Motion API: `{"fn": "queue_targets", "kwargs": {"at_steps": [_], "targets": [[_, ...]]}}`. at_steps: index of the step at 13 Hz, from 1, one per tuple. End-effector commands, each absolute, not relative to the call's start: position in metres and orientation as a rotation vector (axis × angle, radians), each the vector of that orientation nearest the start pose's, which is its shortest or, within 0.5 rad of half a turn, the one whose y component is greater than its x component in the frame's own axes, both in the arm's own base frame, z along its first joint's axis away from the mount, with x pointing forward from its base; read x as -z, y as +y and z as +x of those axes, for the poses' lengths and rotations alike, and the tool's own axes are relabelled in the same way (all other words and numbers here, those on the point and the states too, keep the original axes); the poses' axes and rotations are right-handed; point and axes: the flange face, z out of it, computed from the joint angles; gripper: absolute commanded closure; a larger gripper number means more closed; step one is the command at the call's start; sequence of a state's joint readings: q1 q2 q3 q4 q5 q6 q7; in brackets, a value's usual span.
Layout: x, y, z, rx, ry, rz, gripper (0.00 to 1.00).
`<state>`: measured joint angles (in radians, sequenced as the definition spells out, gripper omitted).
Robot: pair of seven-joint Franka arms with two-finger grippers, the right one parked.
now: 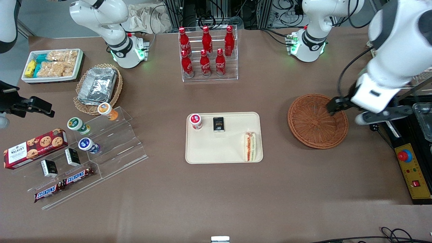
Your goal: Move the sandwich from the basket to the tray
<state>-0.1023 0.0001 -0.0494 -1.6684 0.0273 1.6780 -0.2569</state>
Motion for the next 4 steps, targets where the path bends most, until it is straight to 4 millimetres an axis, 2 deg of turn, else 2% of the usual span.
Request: {"fn": "queue_targets", "kwargs": {"at_steps": [1,3,4], "targets": [[-0.601,-0.034,0.532,-0.004,-0.01,-3.151,0.0],[-0.605,-0.023,0.531,-0.045,-0.003,-3.129,0.0],[-0.605,-0.021,0.533,-0.05,0.065,-3.129,0.0]]}}
